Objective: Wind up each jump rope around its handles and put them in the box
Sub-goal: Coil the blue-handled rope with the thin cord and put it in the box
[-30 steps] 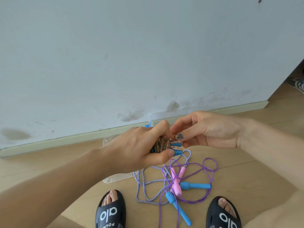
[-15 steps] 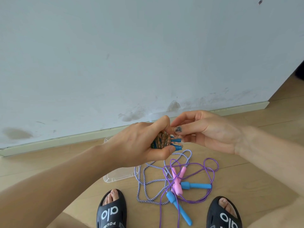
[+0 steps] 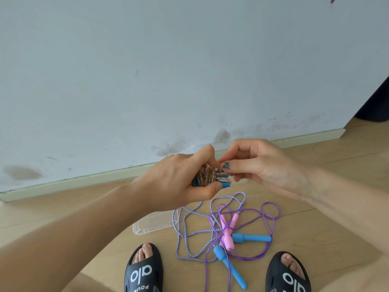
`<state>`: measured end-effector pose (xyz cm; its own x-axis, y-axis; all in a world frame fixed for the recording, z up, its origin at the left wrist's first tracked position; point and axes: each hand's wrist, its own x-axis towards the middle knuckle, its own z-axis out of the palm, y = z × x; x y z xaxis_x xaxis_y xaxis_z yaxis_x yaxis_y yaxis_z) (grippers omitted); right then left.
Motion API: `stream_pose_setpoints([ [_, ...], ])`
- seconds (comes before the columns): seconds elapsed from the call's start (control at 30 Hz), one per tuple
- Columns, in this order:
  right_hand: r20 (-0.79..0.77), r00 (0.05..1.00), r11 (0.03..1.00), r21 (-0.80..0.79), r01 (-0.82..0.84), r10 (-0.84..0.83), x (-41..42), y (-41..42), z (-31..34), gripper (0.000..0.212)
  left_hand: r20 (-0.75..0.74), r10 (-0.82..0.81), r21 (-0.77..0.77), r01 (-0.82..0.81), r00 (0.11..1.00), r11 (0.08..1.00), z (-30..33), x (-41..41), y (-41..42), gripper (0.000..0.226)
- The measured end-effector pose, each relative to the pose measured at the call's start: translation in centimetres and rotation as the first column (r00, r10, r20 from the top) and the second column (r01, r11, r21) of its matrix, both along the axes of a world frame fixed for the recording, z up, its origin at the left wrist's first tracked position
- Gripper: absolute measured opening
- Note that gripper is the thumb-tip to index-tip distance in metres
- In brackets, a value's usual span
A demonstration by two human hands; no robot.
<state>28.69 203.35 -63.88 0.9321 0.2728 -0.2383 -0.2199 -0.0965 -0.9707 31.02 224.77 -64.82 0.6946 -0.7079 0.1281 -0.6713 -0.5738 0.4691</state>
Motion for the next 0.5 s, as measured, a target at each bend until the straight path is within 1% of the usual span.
stream_pose_setpoints([
  [0.13, 0.086, 0.996, 0.999, -0.032, 0.02, -0.017, -0.2, 0.1, -0.1, 0.008, -0.047, 0.015, -0.054, -0.017, 0.999, 0.998, 0.0, -0.1, -0.1, 0.031],
  [0.27, 0.189, 0.982, 0.991, -0.133, 0.025, 0.001, -0.7, -0.2, 0.1, 0.008, -0.109, -0.003, -0.084, -0.006, 0.994, 0.996, 0.1, 0.0, -0.2, 0.028],
  [0.4, 0.182, 0.978, 0.979, -0.194, -0.068, 0.104, -0.9, -0.9, 0.9, 0.016, -0.216, -0.071, -0.134, 0.042, 0.974, 0.99, 0.5, 0.0, 0.1, 0.025],
  [0.5, 0.189, 0.968, 0.964, -0.237, -0.118, 0.165, -1.0, -1.2, 1.2, 0.022, -0.235, -0.097, -0.139, 0.065, 0.967, 0.988, 0.6, 0.0, 0.3, 0.026],
])
